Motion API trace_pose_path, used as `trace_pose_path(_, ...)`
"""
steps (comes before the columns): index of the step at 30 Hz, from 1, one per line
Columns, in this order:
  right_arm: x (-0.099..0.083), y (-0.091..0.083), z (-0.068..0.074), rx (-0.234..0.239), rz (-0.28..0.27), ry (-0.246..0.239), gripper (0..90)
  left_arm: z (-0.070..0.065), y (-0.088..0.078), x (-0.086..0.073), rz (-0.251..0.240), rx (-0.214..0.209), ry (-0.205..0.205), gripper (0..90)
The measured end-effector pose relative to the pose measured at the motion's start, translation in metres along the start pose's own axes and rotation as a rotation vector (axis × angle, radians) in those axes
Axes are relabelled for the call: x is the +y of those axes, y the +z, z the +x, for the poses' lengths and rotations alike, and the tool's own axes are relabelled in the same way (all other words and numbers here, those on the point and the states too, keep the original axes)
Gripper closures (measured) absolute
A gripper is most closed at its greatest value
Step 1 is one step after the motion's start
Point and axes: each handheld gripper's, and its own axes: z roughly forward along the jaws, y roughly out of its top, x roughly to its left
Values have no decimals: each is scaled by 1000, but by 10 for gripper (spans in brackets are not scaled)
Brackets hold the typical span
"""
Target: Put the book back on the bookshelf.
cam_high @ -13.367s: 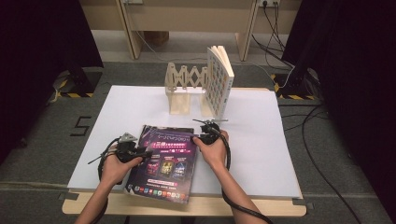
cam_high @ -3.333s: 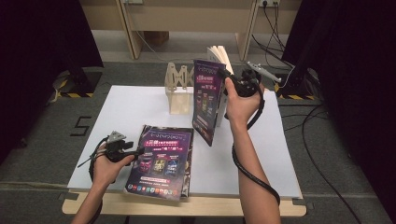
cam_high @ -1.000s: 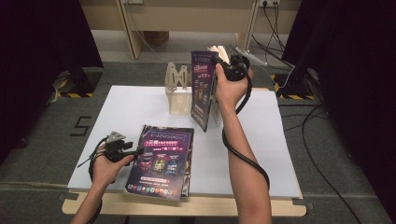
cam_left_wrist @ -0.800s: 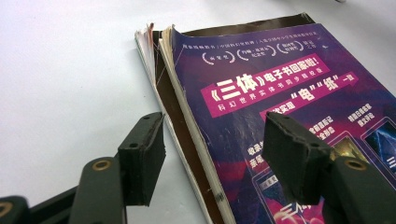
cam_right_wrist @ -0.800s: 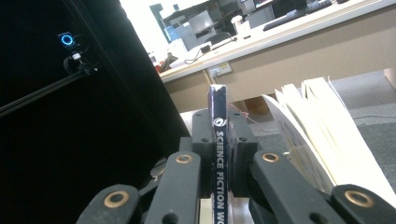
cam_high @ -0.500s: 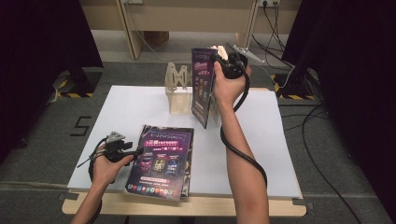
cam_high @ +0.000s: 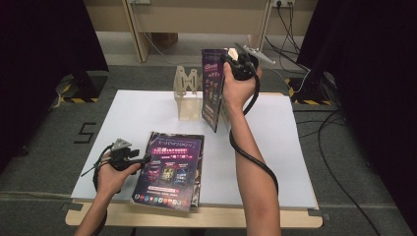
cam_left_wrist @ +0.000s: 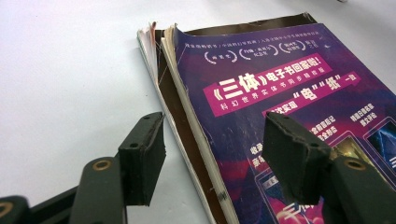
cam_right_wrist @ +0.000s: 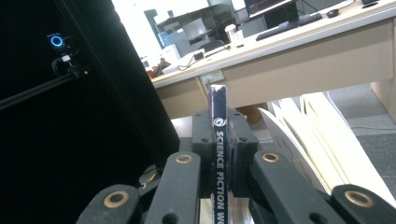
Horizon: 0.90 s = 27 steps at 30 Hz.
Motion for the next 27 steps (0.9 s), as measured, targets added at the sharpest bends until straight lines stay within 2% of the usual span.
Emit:
trace_pose_path(16,0,17,-1,-28,-6,-9,847,1,0,0,2,2,0,384)
trace_pose_path(27,-2,30,0,-46,-9,-36,846,3,0,-1,3,4,-4,385)
